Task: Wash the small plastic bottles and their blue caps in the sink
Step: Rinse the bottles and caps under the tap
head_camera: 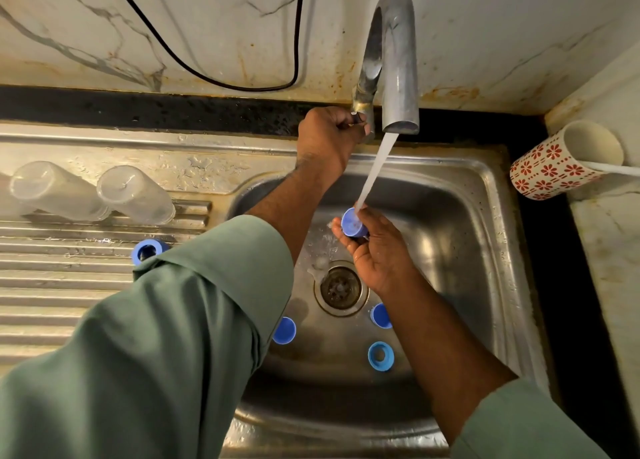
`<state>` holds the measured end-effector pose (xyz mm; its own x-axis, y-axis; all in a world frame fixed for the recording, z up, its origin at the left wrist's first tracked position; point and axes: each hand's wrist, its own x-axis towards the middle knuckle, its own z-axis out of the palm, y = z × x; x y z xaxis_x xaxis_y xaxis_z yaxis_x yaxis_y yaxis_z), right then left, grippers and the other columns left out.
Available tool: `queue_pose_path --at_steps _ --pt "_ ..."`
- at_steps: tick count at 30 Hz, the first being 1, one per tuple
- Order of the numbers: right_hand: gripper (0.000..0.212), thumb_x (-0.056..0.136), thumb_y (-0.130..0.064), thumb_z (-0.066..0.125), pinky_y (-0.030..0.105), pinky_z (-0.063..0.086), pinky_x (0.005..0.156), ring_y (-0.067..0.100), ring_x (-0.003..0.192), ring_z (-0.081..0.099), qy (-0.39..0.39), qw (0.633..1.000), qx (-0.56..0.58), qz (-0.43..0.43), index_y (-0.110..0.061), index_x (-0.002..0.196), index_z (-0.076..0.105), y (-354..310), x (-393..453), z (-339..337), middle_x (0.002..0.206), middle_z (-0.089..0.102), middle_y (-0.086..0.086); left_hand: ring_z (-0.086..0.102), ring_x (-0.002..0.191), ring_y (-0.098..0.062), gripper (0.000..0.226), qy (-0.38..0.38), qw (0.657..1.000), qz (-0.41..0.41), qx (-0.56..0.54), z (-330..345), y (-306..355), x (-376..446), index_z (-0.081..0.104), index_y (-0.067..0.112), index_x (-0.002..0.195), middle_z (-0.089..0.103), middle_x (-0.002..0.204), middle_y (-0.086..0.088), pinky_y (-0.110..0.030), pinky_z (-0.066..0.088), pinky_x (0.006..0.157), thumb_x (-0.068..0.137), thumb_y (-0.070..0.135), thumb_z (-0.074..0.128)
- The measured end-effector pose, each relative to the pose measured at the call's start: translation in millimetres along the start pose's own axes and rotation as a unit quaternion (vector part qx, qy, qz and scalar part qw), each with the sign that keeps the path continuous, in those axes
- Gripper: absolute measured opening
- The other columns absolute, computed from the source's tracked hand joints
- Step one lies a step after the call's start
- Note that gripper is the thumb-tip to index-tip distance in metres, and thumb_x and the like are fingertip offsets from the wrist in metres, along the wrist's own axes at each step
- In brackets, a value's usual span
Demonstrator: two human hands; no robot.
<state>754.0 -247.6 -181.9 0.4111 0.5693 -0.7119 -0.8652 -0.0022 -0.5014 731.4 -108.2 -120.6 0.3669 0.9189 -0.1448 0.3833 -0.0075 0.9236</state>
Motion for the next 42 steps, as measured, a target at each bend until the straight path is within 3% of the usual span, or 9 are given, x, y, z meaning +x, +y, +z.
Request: queue_pose_path --at_steps 5,9,15,22,28,30,33,38,42 --pt "0.020 0.093 -0.028 0.064 0.030 0.055 0.066 0.023 0.080 0.064 0.023 0.997 -0.069 0.025 -0.011 0.099 0.059 1 0 5 0.098 0.063 0.014 0.058 0.067 0.007 0.031 -0.001 1.000 0.016 0.005 0 -3 1 0.062 0.034 0.065 0.059 0.066 0.023 -0.016 0.054 0.068 0.082 0.015 0.079" --pt "0.047 0.096 -0.058 0.045 0.019 0.034 0.041 0.011 0.054 0.048 0.050 0.979 -0.181 0.077 -0.013 0.097 0.058 -4 2 10 0.077 0.059 0.005 0.057 0.066 0.007 0.031 0.001 1.000 0.014 0.007 1 -4 2 0.061 0.034 0.063 0.059 0.066 0.023 -0.017 0.054 0.070 0.081 0.018 0.080" --pt "0.015 0.096 -0.023 0.058 0.030 0.048 0.067 0.020 0.080 0.050 -0.014 0.991 -0.098 0.091 -0.009 0.098 0.060 -10 2 11 0.098 0.050 0.011 0.065 0.078 -0.005 0.027 0.006 0.999 0.010 0.030 1 -5 5 0.061 0.034 0.064 0.062 0.069 0.019 -0.032 0.059 0.081 0.081 0.024 0.080" --pt "0.022 0.101 -0.031 0.047 0.017 0.030 0.038 0.006 0.048 0.038 -0.029 0.989 -0.136 0.049 -0.016 0.097 0.062 -8 4 14 0.095 0.053 0.008 0.064 0.078 -0.004 0.030 0.015 0.999 0.005 0.038 2 -7 6 0.059 0.035 0.063 0.059 0.068 0.023 -0.035 0.059 0.083 0.080 0.024 0.081" --pt "0.020 0.093 -0.004 0.059 0.020 0.046 0.054 0.011 0.066 0.050 -0.043 0.992 -0.102 0.055 -0.013 0.111 0.061 -9 5 17 0.096 0.055 0.010 0.065 0.077 -0.003 0.033 0.019 0.998 0.011 0.051 2 -9 8 0.058 0.036 0.058 0.060 0.066 0.024 -0.037 0.058 0.081 0.079 0.026 0.081" --pt "0.013 0.096 -0.020 0.059 0.019 0.042 0.047 0.008 0.055 0.049 -0.050 0.985 -0.152 0.059 -0.011 0.104 0.061 -7 4 15 0.084 0.057 0.009 0.064 0.076 -0.003 0.034 0.022 0.998 0.014 0.052 2 -9 8 0.058 0.036 0.058 0.059 0.065 0.024 -0.037 0.058 0.081 0.080 0.025 0.081" --pt "0.037 0.098 -0.047 0.047 0.020 0.039 0.046 0.008 0.044 0.051 -0.024 0.982 -0.174 0.075 -0.013 0.103 0.059 -5 4 13 0.088 0.064 0.016 0.066 0.080 -0.007 0.035 0.022 0.999 0.015 0.048 4 -10 8 0.057 0.037 0.058 0.059 0.066 0.024 -0.039 0.058 0.083 0.081 0.025 0.080" --pt "0.031 0.100 -0.035 0.049 0.020 0.046 0.044 0.015 0.053 0.054 0.008 0.993 -0.076 0.090 -0.009 0.113 0.061 -2 -1 12 0.091 0.061 0.016 0.069 0.077 -0.015 0.035 0.026 0.999 0.003 0.046 3 -10 10 0.058 0.034 0.051 0.063 0.062 0.019 -0.043 0.058 0.080 0.076 0.026 0.082" --pt "0.050 0.096 -0.051 0.048 0.021 0.049 0.048 0.015 0.069 0.059 -0.002 0.994 -0.028 0.102 -0.008 0.119 0.060 -2 1 6 0.107 0.064 0.015 0.069 0.080 -0.013 0.036 0.026 0.998 -0.004 0.049 3 -7 7 0.056 0.034 0.054 0.060 0.064 0.021 -0.042 0.058 0.083 0.078 0.025 0.081"
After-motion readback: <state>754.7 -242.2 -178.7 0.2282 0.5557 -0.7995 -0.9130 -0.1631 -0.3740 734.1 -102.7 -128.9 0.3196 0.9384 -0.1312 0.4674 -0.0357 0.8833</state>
